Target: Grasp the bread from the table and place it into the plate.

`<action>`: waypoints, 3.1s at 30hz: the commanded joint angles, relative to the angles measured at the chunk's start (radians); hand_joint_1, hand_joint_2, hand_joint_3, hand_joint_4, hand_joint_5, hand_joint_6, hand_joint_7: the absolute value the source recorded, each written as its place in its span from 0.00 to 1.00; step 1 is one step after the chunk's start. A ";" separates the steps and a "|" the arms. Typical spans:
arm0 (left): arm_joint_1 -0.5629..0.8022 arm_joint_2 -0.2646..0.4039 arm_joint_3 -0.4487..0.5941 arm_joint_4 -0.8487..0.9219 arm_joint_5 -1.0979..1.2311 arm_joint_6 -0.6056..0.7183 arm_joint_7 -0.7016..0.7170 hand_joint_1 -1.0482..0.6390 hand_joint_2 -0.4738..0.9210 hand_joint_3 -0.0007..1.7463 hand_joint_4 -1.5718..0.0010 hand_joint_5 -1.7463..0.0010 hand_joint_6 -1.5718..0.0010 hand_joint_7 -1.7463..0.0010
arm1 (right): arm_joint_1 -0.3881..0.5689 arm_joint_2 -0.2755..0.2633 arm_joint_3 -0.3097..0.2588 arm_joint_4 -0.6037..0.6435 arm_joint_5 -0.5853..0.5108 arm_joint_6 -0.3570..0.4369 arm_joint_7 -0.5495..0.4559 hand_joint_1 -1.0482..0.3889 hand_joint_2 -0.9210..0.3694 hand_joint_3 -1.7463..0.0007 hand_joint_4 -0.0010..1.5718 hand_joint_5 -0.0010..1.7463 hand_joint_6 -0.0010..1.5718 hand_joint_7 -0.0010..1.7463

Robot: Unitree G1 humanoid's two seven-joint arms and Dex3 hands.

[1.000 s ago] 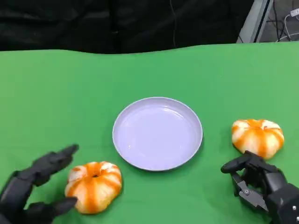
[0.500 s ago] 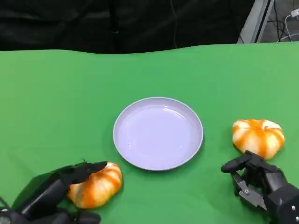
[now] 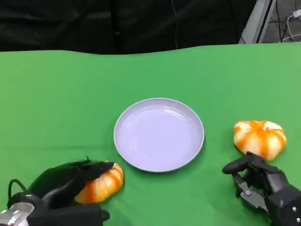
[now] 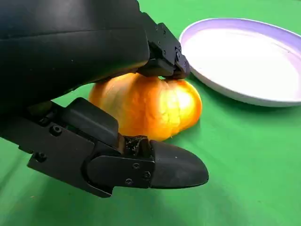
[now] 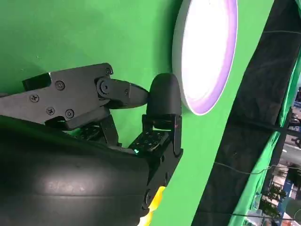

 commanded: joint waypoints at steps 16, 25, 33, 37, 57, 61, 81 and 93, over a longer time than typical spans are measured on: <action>0.039 0.026 -0.020 0.005 -0.040 -0.017 0.104 0.65 1.00 0.13 0.64 0.99 0.68 0.99 | 0.014 -0.009 -0.003 -0.003 0.008 0.022 0.005 0.52 0.00 0.76 0.43 1.00 0.48 0.68; 0.028 -0.015 -0.016 0.067 -0.012 -0.042 0.293 0.64 1.00 0.05 0.21 0.95 0.30 0.95 | 0.013 -0.008 -0.003 -0.003 0.008 0.023 0.005 0.53 0.00 0.76 0.43 1.00 0.48 0.67; 0.023 -0.028 -0.025 0.134 -0.003 -0.116 0.467 0.56 0.79 0.44 0.35 0.24 0.13 0.84 | 0.013 -0.009 -0.003 -0.004 0.008 0.024 0.008 0.53 0.00 0.76 0.43 1.00 0.47 0.67; 0.018 -0.031 -0.024 0.156 0.004 -0.142 0.534 0.56 0.76 0.49 0.33 0.24 0.29 0.55 | 0.010 -0.008 -0.003 -0.001 0.006 0.023 0.005 0.53 0.00 0.76 0.43 1.00 0.48 0.67; 0.069 -0.019 0.060 -0.089 0.011 -0.102 0.558 0.59 0.68 0.57 0.34 0.21 0.28 0.55 | 0.008 -0.006 -0.005 0.003 0.011 0.024 0.012 0.54 0.00 0.76 0.44 1.00 0.47 0.68; 0.076 -0.021 0.076 -0.144 0.011 -0.100 0.554 0.59 0.66 0.61 0.30 0.27 0.26 0.58 | 0.008 -0.007 -0.003 0.002 0.004 0.028 0.004 0.53 0.00 0.76 0.43 1.00 0.47 0.68; -0.021 -0.052 0.049 -0.087 0.031 -0.191 0.582 0.57 0.64 0.63 0.35 0.22 0.29 0.54 | 0.003 -0.004 0.005 0.011 -0.007 0.025 -0.007 0.52 0.00 0.75 0.43 1.00 0.47 0.68; -0.186 -0.109 -0.028 0.085 0.052 -0.235 0.608 0.56 0.70 0.56 0.45 0.06 0.39 0.39 | 0.010 -0.003 0.013 0.003 -0.011 0.019 -0.012 0.52 0.00 0.75 0.43 1.00 0.47 0.67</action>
